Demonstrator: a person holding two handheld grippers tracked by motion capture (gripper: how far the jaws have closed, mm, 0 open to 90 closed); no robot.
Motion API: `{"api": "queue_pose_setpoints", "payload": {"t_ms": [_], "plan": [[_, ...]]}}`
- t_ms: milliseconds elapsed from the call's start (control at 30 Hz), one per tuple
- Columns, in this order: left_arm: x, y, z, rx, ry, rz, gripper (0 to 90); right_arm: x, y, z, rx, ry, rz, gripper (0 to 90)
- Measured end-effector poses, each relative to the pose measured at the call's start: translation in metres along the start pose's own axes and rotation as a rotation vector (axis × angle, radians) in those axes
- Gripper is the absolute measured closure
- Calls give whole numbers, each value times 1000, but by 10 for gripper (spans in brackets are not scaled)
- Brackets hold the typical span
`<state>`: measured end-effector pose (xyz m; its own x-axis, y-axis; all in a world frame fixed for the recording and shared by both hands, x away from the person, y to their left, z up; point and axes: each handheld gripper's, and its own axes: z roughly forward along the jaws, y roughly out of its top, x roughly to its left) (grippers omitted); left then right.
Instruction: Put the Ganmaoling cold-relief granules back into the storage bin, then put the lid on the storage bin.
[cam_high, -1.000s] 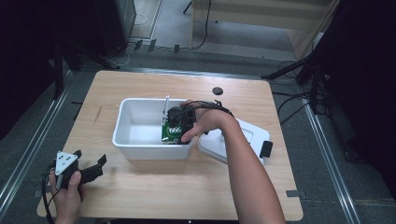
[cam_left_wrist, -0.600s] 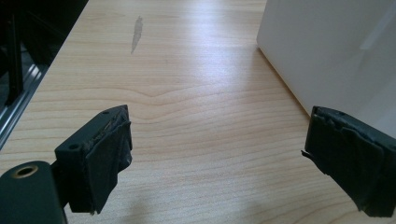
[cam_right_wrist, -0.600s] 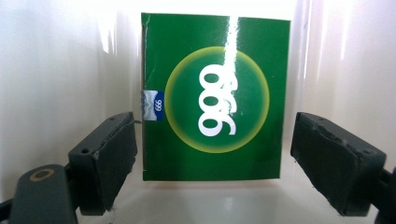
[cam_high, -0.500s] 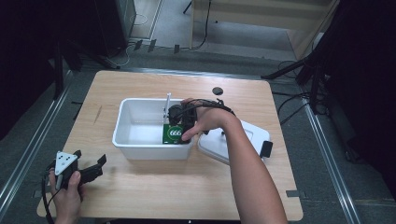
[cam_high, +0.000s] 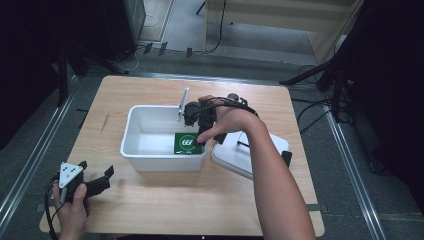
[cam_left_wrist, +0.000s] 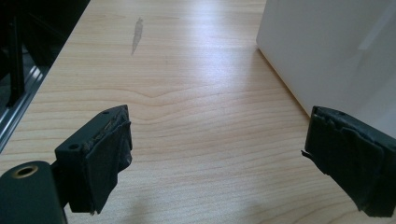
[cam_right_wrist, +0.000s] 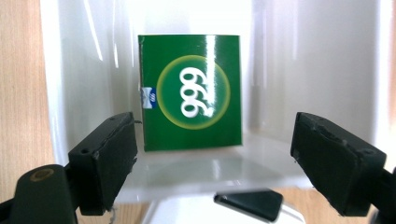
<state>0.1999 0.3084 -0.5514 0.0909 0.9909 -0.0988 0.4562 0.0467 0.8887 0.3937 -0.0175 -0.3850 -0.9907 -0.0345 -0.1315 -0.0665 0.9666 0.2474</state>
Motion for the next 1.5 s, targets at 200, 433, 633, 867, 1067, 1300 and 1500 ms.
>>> {"api": "queue_pose_setpoints", "payload": {"t_ms": [200,433,633,867,1067,1300,1500], "plan": [[-1,0,0,1,4,4,80,-3,-8,-18,-26,-25,11,146],[-1,0,0,3,7,6,80,-3,-25,-36,-34,-51,38,147],[-2,0,0,-2,13,7,80,-1,-45,-46,-11,-67,73,143],[-2,0,0,-3,16,8,80,2,-74,-50,-10,-86,129,144],[-2,0,0,1,16,8,80,4,-98,-47,-7,-93,171,148],[-2,0,0,5,16,8,80,7,-123,-39,3,-100,210,167],[-2,0,0,5,16,8,80,10,-141,-30,14,-101,238,229]]}}
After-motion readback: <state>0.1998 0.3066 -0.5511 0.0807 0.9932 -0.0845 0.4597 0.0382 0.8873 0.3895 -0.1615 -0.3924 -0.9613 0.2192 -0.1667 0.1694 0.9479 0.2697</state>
